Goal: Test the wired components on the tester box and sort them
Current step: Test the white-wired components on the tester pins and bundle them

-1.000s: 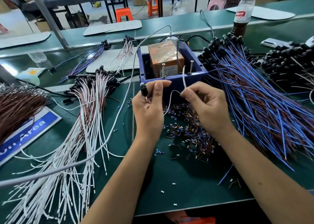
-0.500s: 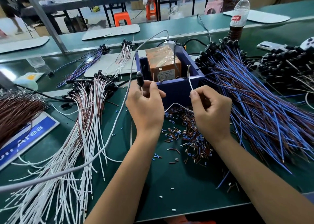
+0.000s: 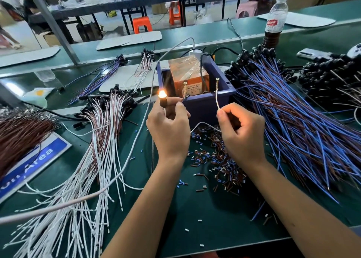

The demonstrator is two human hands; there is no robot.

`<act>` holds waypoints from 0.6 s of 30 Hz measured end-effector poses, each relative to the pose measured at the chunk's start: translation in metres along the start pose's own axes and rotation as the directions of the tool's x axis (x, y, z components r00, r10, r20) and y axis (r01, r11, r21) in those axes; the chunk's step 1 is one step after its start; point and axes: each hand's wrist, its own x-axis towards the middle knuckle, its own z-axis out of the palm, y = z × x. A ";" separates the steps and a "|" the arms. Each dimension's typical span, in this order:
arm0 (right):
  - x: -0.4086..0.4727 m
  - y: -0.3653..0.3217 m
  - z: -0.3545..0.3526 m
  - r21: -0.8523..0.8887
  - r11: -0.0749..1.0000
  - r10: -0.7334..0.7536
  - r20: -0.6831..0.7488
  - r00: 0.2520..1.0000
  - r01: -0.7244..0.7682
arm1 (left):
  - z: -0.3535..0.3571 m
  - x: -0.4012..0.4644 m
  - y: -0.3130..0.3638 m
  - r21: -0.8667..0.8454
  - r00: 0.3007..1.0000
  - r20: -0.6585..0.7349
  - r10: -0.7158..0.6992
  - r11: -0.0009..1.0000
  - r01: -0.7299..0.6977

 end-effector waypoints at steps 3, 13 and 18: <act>0.000 0.000 0.001 -0.006 1.000 0.000 0.002 1.000 0.000 | -0.001 0.000 0.000 -0.001 1.000 0.001 -0.002 1.000 0.002; 0.002 -0.001 -0.006 0.099 0.993 0.091 -0.233 0.968 -0.070 | 0.017 0.001 0.034 -0.187 0.995 -0.070 0.077 0.978 -0.089; 0.020 0.009 -0.056 0.198 0.961 0.256 -0.395 0.882 -0.190 | 0.069 -0.010 0.067 -0.188 0.974 0.189 0.125 0.978 -0.089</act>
